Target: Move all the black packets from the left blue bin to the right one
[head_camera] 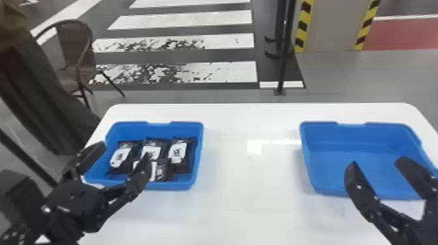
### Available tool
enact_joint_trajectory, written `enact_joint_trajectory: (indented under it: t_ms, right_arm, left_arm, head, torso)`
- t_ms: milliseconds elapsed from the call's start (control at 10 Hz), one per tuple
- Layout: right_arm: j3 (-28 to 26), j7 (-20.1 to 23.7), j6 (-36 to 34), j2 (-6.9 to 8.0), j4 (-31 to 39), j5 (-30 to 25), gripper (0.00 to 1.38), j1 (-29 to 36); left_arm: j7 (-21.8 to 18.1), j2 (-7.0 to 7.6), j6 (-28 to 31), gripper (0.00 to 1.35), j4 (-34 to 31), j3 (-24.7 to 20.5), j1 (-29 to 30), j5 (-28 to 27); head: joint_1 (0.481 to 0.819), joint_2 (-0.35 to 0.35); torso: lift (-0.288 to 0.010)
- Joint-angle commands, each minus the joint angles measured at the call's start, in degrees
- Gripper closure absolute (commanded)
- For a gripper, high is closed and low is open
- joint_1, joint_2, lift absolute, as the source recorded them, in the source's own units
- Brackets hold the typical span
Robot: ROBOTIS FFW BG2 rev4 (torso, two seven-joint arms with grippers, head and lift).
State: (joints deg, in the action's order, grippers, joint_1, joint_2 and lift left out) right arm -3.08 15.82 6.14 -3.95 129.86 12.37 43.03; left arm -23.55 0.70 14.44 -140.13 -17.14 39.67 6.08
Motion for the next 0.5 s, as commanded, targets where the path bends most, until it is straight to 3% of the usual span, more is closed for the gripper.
enact_joint_trajectory:
  t_ms: [0,400]
  right_arm:
    - [0.00,0.00,-0.09,0.00,0.00,0.08,0.23,0.00]
    - [0.00,0.00,-0.09,0.00,-0.14,0.19,0.23,0.00]
  left_arm:
    - [0.00,0.09,0.04,0.14,0.00,0.00,-0.02,0.09]
    - [0.00,0.09,0.18,0.14,0.00,0.00,-0.02,0.09]
  head:
    - [0.695,0.114]
    - [0.695,0.114]
  torso:
    - [-0.140]
    - [-0.140]
